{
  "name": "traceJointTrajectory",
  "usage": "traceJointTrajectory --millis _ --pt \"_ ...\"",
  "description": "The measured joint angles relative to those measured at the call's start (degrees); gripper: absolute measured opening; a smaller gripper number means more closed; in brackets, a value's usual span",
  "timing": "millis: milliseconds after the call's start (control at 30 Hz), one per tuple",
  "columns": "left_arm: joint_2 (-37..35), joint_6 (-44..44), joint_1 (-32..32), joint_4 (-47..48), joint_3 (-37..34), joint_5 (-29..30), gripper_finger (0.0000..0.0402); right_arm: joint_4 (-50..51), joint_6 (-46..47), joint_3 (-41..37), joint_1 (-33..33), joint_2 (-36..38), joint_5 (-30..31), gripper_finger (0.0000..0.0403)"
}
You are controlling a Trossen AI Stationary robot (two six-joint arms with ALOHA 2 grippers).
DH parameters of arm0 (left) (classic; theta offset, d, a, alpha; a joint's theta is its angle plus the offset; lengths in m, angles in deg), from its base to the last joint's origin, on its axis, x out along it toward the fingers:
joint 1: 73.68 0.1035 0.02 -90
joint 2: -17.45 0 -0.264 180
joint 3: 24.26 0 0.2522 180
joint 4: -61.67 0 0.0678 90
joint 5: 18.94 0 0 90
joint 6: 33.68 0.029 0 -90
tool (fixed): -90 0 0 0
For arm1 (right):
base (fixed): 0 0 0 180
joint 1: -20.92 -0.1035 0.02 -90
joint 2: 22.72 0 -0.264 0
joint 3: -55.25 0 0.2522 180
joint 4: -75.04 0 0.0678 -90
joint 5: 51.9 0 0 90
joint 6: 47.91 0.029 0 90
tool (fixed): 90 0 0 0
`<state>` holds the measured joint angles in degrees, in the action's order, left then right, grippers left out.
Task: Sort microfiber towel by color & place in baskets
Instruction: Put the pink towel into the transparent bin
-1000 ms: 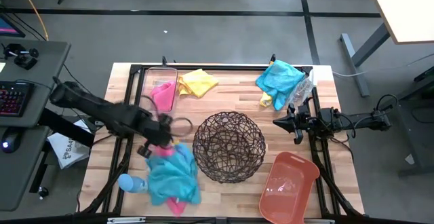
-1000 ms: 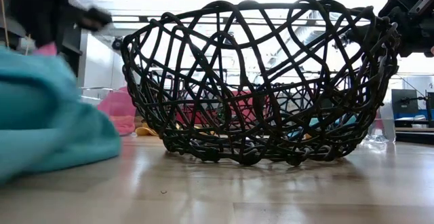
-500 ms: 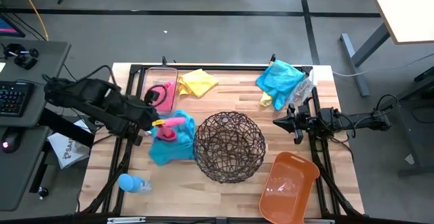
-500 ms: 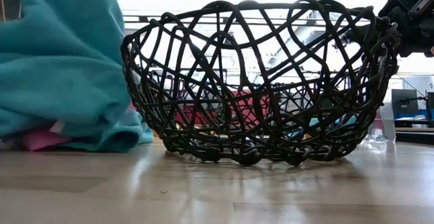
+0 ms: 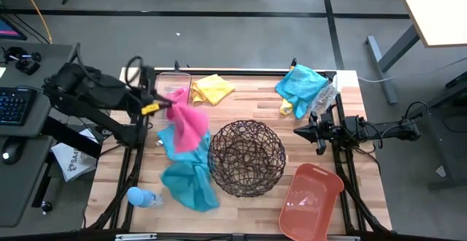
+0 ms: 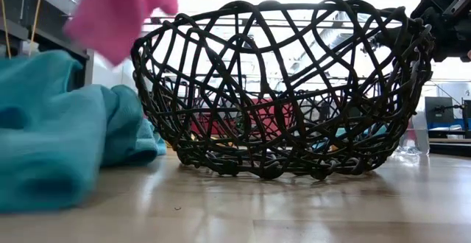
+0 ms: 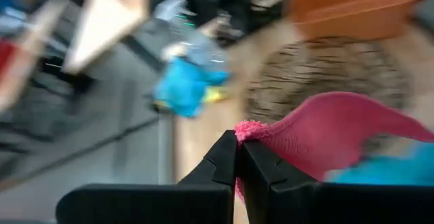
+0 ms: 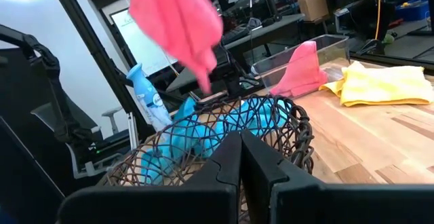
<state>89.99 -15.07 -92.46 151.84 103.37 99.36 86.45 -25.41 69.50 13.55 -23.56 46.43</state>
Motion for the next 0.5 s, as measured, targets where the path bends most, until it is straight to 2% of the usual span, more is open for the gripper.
traceJointTrajectory --millis 133,233,267,333,500 --pt "1.82 8.77 0.37 -0.09 4.08 13.64 0.0000 -0.01 0.00 -0.01 0.01 0.02 0.00 0.0000" --pt "2.36 13.48 3.41 -1.07 4.83 27.78 0.0000 0.00 -0.02 0.00 0.02 0.02 -0.02 0.0000" --pt "2.36 13.93 5.05 -0.87 4.83 30.78 0.0000 -0.02 0.00 0.00 0.02 0.00 -0.02 0.0000" --pt "2.13 10.95 9.68 -0.57 4.83 31.86 0.0000 0.00 0.00 0.00 0.00 0.00 -0.04 0.0000" --pt "-0.24 -3.01 24.02 5.33 2.15 21.94 0.0000 0.00 0.00 0.00 0.00 0.00 -0.07 0.0000"
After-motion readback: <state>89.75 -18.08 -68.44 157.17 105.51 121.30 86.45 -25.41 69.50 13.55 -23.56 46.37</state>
